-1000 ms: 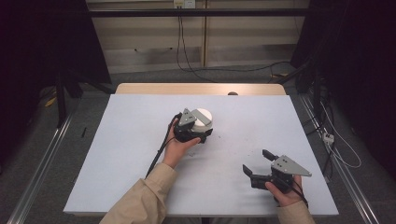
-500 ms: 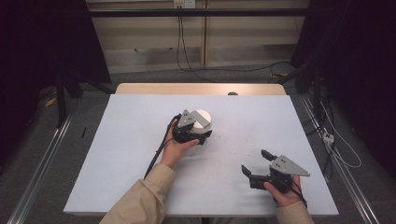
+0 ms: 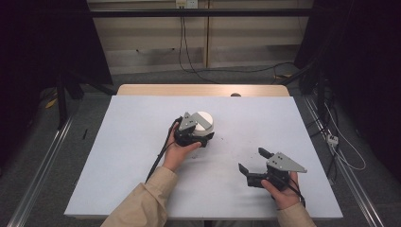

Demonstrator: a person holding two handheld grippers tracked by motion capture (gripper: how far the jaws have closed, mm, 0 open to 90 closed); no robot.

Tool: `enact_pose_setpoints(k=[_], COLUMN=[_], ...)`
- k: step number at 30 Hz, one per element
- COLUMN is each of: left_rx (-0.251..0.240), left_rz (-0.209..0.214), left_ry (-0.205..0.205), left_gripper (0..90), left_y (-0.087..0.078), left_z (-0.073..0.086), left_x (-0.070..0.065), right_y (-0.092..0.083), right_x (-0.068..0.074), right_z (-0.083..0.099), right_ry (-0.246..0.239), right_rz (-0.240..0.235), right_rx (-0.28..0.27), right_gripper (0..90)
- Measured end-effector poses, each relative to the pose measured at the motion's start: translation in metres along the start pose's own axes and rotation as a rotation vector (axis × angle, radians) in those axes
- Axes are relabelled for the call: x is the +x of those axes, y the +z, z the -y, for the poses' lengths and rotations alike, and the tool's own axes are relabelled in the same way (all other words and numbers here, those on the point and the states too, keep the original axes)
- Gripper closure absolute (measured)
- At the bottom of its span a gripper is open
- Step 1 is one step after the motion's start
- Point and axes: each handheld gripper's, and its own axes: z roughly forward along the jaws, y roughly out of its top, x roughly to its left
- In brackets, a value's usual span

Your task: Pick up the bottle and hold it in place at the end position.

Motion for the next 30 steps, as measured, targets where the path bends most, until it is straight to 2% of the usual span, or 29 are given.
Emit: enact_pose_setpoints(k=[9, 10, 11, 14, 25, 30], left_rx=[-0.007, -0.004, -0.002, 0.000, 0.009, 0.015], left_rz=[0.004, 0.014, 0.018, 0.018, 0.013, 0.009], left_ry=[-0.016, -0.043, -0.051, -0.047, -0.037, -0.025], left_gripper=[18.4, 18.2, 17.6, 17.6, 18.0, 18.0], left_y=[0.000, 0.001, 0.001, 0.001, 0.000, -0.001], left_z=[0.002, 0.003, 0.003, 0.003, 0.002, 0.002], left_x=[0.001, 0.002, 0.002, 0.002, 0.001, 0.001], right_y=[0.016, 0.018, 0.020, 0.025, 0.043, 0.051], right_x=[0.004, 0.005, 0.006, 0.008, 0.016, 0.018], right_z=[-0.012, -0.013, -0.014, -0.015, -0.030, -0.039], right_ry=[0.004, 0.006, 0.010, 0.016, 0.012, 0.046], right_rz=[-0.037, -0.039, -0.044, -0.074, -0.087, -0.088], right_rx=[0.020, 0.023, 0.029, 0.029, 0.042, 0.029], right_gripper=[7.0, 7.0, 6.6, 5.2, 7.4, 14.8])
